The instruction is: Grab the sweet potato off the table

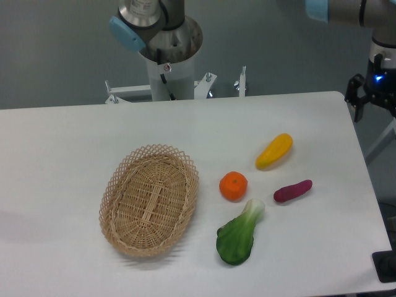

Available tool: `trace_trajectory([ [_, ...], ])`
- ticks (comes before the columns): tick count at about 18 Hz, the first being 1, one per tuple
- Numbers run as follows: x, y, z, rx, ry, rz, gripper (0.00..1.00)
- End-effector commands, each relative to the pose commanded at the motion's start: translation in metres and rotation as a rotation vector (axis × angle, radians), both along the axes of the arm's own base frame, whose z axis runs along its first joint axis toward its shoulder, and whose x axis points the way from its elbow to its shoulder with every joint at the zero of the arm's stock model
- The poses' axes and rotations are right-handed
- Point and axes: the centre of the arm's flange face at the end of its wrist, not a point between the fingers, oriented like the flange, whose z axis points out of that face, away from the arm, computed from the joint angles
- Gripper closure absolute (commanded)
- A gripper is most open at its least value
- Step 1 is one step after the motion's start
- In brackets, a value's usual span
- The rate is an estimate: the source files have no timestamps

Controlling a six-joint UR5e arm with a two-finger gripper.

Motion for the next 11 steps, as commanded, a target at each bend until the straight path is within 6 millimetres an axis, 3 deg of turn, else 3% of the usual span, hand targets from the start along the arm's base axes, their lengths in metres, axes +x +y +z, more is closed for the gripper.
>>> trace_trajectory([
  [2,0.001,0.006,-0.005,0.014,-0.019,0.041,0.00],
  [5,0.010,0.032,-0.019,0.031,-0.058,0.105,0.00],
  [9,0.022,0.075,-0.058,-0.044,-0.009,0.128,0.00],
  [11,0.023,0.083,-0.084,-0.086,-0.031,0.148,0.00],
])
